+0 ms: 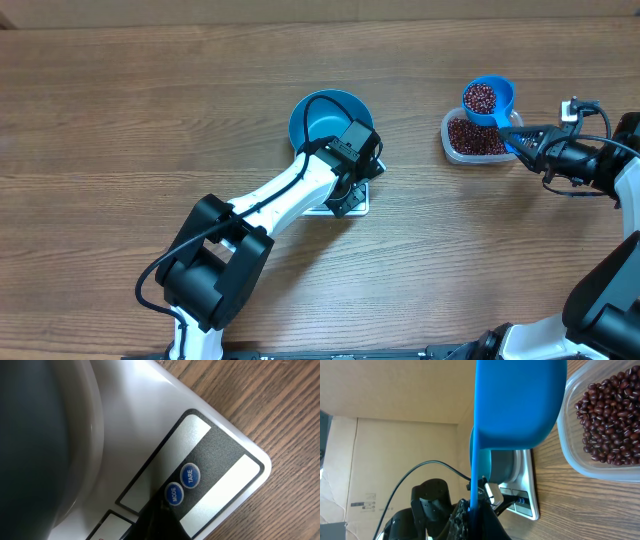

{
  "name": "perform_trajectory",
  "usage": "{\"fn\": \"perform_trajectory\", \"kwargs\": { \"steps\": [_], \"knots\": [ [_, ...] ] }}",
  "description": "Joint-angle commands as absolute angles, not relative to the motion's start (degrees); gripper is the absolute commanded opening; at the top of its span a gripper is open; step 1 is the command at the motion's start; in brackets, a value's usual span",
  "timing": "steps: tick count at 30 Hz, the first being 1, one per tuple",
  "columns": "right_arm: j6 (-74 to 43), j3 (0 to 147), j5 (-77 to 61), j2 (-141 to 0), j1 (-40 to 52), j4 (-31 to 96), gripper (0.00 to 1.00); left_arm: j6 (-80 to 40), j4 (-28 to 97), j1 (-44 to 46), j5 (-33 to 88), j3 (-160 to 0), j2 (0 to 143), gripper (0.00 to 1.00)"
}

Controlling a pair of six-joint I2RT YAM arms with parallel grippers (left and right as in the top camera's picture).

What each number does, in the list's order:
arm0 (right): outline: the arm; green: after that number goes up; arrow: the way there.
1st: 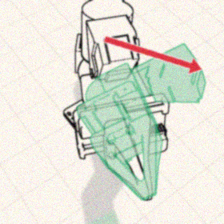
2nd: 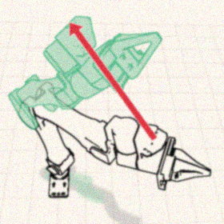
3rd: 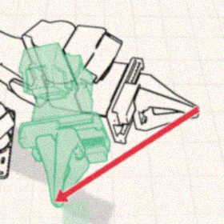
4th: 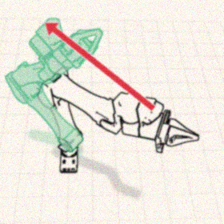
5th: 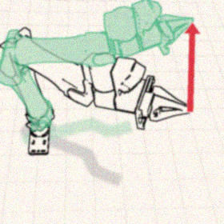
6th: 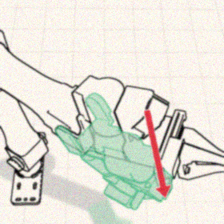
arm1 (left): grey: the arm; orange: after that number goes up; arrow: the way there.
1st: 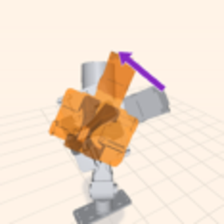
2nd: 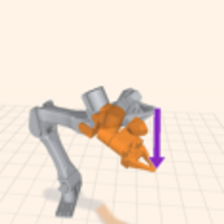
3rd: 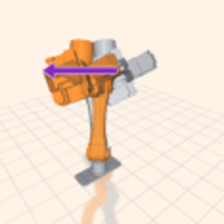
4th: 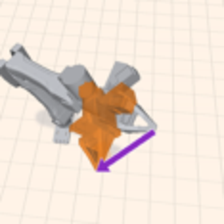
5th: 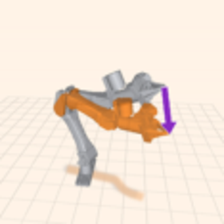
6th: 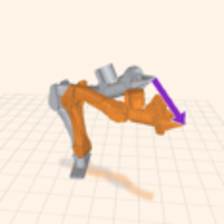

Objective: Scoop item into bowl and weigh 150g on scale

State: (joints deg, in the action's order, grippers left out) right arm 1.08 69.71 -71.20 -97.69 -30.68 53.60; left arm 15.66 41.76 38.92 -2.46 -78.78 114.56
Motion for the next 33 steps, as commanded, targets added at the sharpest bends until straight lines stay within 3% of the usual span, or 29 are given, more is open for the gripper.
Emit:
{"fn": "perform_trajectory", "kwargs": {
  "steps": [1,33],
  "knots": [
    [2.0,70.41,-73.32,-98.02,-30.87,53.36,0.04,16.78,41.69,39.0,-3.22,-77.82,115.98,0.04],
    [1.98,70.41,-71.02,-98.02,-30.89,52.4,0.04,16.73,41.78,39.03,-3.2,-77.73,119.85,0.04]
  ]
}}
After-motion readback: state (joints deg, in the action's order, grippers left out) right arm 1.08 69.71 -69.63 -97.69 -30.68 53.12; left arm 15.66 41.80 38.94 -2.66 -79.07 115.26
